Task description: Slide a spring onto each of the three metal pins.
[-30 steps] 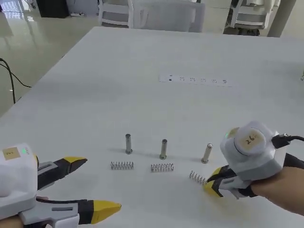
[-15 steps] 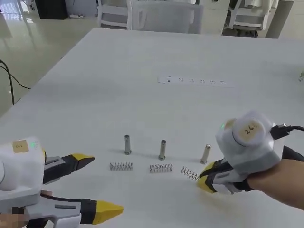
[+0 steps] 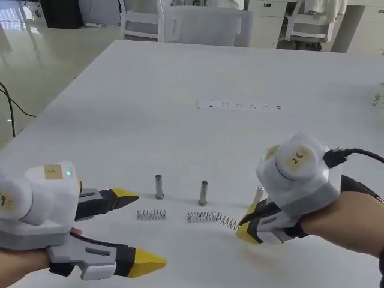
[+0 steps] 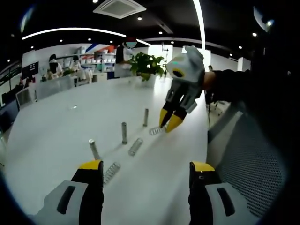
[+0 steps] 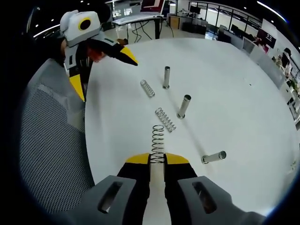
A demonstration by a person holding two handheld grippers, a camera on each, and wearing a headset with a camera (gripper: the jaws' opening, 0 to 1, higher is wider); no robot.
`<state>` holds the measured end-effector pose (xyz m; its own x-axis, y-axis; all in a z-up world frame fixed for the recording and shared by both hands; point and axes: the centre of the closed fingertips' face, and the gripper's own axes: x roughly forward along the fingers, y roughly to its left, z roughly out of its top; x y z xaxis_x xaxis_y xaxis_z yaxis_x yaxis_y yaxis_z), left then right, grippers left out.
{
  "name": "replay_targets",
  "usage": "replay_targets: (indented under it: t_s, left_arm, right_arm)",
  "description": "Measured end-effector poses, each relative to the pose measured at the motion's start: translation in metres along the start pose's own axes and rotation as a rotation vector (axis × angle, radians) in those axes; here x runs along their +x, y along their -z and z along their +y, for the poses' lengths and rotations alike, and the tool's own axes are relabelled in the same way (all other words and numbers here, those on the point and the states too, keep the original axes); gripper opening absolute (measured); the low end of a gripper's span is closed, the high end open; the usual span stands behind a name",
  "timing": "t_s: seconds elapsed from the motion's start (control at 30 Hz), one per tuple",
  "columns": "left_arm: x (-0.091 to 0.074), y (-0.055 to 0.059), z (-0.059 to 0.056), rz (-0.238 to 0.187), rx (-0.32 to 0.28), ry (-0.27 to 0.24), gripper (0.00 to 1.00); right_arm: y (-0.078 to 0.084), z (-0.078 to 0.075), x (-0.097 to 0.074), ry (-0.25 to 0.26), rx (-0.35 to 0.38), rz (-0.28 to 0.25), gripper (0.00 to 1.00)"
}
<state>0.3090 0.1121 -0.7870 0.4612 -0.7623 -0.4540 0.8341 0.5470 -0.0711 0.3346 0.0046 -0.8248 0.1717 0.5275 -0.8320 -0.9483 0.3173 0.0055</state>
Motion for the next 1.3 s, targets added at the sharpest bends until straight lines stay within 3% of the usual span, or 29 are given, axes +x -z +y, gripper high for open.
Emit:
replay_targets:
  t_s: [0.5, 0.87, 1.3]
  left_arm:
    - [0.021, -0.016, -0.022, 0.033, 0.061, 0.128, 0.56]
    - [0.037, -0.018, -0.026, 0.062, 0.111, 0.163, 0.49]
    - [0.040, -0.014, -0.027, 0.051, 0.140, 0.168, 0.34]
  right_arm:
    - [-0.013, 0.012, -0.001, -0.028, -0.061, 0.004, 0.08]
    - [-0.024, 0.023, -0.001, -0.057, -0.109, -0.003, 0.08]
    - [-0.032, 0.039, 0.001, -0.105, -0.162, -0.004, 0.08]
